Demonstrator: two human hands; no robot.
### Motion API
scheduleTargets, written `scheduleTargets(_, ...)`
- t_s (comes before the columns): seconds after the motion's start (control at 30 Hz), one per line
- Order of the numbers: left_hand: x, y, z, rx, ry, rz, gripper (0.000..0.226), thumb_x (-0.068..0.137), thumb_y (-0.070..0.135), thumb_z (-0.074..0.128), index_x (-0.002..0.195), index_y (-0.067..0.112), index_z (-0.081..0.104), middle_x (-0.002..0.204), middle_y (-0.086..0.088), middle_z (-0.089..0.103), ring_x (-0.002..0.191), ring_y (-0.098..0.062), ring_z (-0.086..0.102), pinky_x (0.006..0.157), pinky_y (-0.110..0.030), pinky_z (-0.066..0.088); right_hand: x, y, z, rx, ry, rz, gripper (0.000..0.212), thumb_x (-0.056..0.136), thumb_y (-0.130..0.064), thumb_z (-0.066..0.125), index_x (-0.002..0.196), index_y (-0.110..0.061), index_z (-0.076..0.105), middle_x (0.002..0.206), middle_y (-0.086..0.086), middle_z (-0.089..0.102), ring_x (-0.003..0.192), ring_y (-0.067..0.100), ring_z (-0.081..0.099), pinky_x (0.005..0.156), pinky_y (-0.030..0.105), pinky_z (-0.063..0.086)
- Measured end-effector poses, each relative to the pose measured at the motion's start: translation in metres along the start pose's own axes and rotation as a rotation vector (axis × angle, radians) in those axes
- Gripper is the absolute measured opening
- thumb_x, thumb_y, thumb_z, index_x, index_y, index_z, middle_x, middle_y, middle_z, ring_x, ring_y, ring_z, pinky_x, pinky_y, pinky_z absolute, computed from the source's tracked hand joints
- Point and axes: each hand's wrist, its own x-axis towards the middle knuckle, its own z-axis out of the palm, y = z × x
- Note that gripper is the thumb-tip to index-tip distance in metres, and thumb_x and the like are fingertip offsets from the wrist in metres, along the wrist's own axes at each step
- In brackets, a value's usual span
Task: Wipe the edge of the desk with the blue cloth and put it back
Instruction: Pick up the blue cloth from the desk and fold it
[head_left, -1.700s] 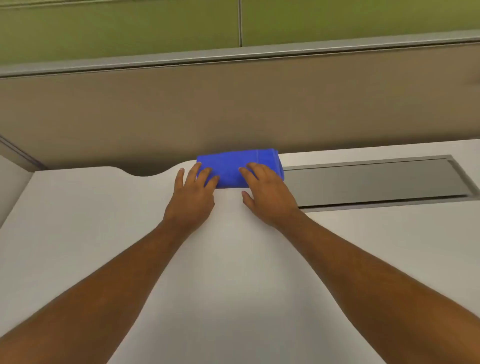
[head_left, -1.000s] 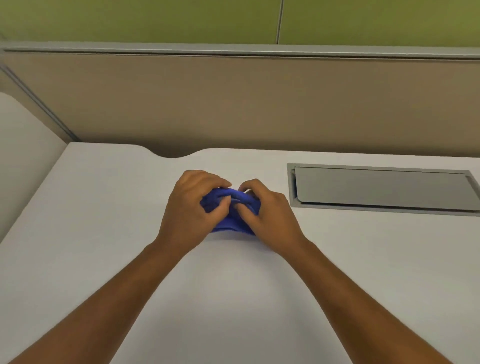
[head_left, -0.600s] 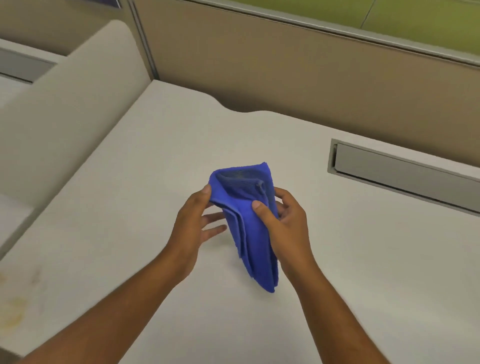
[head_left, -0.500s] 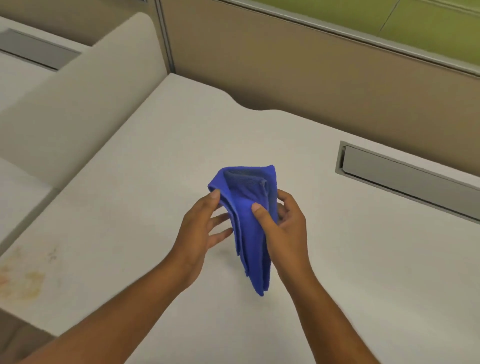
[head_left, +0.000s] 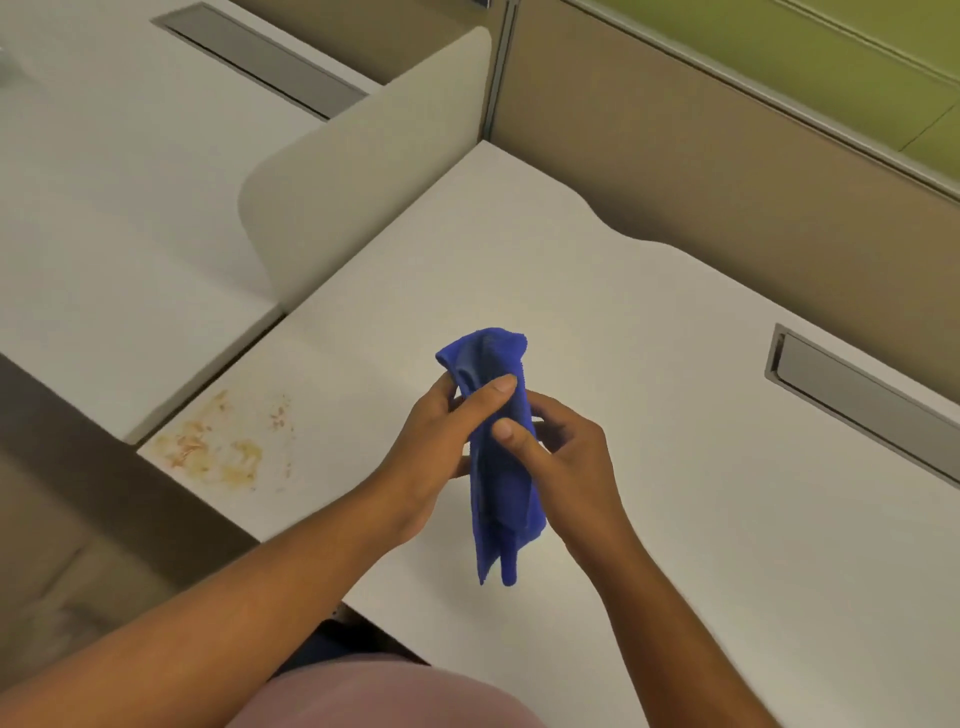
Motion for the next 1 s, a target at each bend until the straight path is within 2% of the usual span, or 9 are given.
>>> scheduleTargets(0.1,-0.009,0.004,-0.035,0.0,-0.008,-0.047,0.044,0.094,0.045,0.07,0.127,0.016,0.072,0.12,-0.012,0.08,0.115,-0.03,0.076,0.103,-0.049,0.058,0.006,-0.006,0.026,-0.007,-0.028,0.019,0.014,0.099,-0.036,0.07,0.108,-0.031,0.078,0.103,-0.002,0.081,0.098,0.021,0.078,0.086,0.037,0.065)
scheduleTargets(0.23,-0.013,0.006,-0.087,-0.147,0.057,-0.096,0.036,0.102,0.039,0.065,0.132,0.019,0.071,0.123,-0.008,0.08,0.117,-0.025,0.076,0.097,-0.04,0.057,0.019,-0.017,0.052,0.054,-0.005,0.073,0.035,0.102,-0.041,0.065,0.103,-0.006,0.07,0.106,0.025,0.072,0.097,0.036,0.075,0.089,0.057,0.06)
scheduleTargets(0.4,-0.02,0.015,-0.148,-0.445,0.124,-0.053,0.033,0.106,0.048,0.055,0.111,0.032,0.084,0.126,0.001,0.079,0.116,-0.018,0.076,0.097,-0.04,0.053,0.035,-0.034,0.066,0.199,-0.113,0.134,0.028,0.103,-0.039,0.064,0.129,-0.028,0.068,0.123,0.004,0.078,0.112,0.029,0.076,0.08,0.033,0.065)
scheduleTargets(0.5,-0.024,0.017,-0.171,-0.463,0.122,-0.024,0.042,0.109,0.051,0.048,0.132,0.027,0.074,0.138,-0.002,0.074,0.127,-0.02,0.071,0.1,-0.038,0.053,0.04,-0.04,0.072,0.195,-0.155,0.083,0.052,0.105,-0.023,0.063,0.147,-0.049,0.047,0.129,-0.002,0.076,0.116,0.024,0.075,0.089,0.037,0.065)
scheduleTargets(0.57,-0.025,0.017,-0.178,-0.44,0.136,-0.005,0.046,0.109,0.049,0.05,0.144,0.023,0.061,0.143,-0.004,0.071,0.128,-0.021,0.07,0.099,-0.037,0.055,0.044,-0.043,0.076,0.103,-0.156,0.04,0.062,0.106,-0.013,0.057,0.151,-0.054,0.041,0.129,-0.003,0.075,0.117,0.022,0.074,0.093,0.039,0.064)
scheduleTargets(0.67,-0.023,0.018,-0.183,-0.4,0.159,0.038,0.037,0.109,0.043,0.052,0.139,0.023,0.058,0.143,-0.004,0.07,0.122,-0.016,0.073,0.089,-0.03,0.061,0.047,-0.052,0.079,-0.066,-0.094,0.0,0.054,0.105,-0.007,0.052,0.139,-0.048,0.058,0.128,-0.013,0.073,0.118,0.02,0.071,0.089,0.043,0.065)
scheduleTargets(0.77,-0.021,0.023,-0.188,-0.342,0.062,0.049,0.043,0.109,0.046,0.048,0.145,0.027,0.06,0.143,0.001,0.071,0.13,-0.016,0.069,0.102,-0.036,0.056,0.05,-0.059,0.079,-0.168,-0.043,-0.044,0.037,0.106,-0.014,0.056,0.13,-0.041,0.063,0.13,-0.015,0.07,0.123,0.016,0.067,0.096,0.046,0.061)
scheduleTargets(0.87,-0.016,0.024,-0.195,-0.282,0.02,0.07,0.044,0.111,0.048,0.044,0.145,0.028,0.063,0.145,0.003,0.07,0.134,-0.016,0.066,0.111,-0.041,0.048,0.052,-0.062,0.077,-0.282,-0.029,-0.109,0.026,0.106,-0.028,0.061,0.13,-0.04,0.061,0.128,-0.021,0.068,0.121,0.004,0.066,0.094,0.033,0.059)
scheduleTargets(1.0,-0.007,0.027,-0.2,-0.252,-0.003,0.148,0.043,0.107,0.049,0.051,0.139,0.026,0.069,0.144,-0.003,0.07,0.134,-0.02,0.066,0.105,-0.037,0.057,0.054,-0.063,0.073,-0.401,-0.015,-0.155,0.018,0.105,-0.028,0.061,0.119,-0.039,0.061,0.117,-0.022,0.068,0.108,0.004,0.068,0.079,0.023,0.054)
